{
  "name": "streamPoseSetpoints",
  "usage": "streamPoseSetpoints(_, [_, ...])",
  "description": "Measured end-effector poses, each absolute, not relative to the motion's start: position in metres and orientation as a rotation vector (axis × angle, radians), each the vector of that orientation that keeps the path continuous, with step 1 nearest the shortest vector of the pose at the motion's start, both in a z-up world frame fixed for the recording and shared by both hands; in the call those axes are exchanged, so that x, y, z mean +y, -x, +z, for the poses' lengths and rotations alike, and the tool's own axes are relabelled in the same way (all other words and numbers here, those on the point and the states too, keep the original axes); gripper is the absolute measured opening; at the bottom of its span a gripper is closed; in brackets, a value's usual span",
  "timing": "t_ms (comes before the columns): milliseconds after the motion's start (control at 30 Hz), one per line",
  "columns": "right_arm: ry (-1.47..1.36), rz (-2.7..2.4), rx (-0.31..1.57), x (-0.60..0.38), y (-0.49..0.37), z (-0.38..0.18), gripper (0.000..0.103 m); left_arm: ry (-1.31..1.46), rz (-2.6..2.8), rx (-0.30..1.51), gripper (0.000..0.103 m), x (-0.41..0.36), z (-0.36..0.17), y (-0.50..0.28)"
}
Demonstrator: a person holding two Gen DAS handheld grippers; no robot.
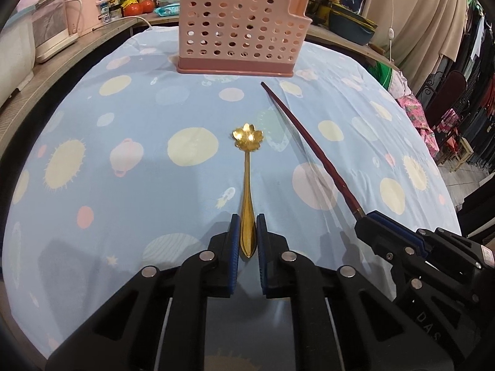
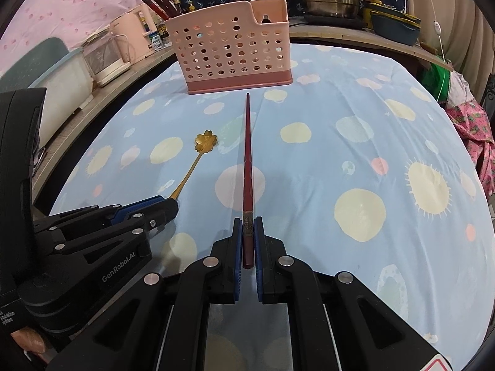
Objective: Organize utensils
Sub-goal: 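Grasp the dark red chopstick with the right tool while the left tool grasps the gold spoon, then carry the gold spoon and dark red chopstick up to the holder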
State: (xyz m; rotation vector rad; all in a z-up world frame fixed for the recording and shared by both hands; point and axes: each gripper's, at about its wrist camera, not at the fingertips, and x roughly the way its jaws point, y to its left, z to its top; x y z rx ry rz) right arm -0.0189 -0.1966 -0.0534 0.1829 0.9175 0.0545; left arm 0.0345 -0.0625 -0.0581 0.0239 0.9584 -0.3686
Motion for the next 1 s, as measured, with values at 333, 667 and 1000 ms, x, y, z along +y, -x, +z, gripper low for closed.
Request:
streamPoseSetpoints(333, [-0.228,0.081,0.85,-0.201,0.019,-0.017,0.007,0.032,-0.324,0.84,0.009,-0.036,-0.004,-0.04])
streamPoseSetpoints(667, [-0.272,0.111,0.723,-0.214,0.008,0.038,0.007,0.045,-0.286,0.762,0.001,-0.024,0.034,-0.063])
streamPoseSetpoints(1000, [-0.261,0.119,0.567,-0.229,-0.023,0.102,0.007,-0.036,-0.312,0.659,0.001,-0.032,0.095,-0.086])
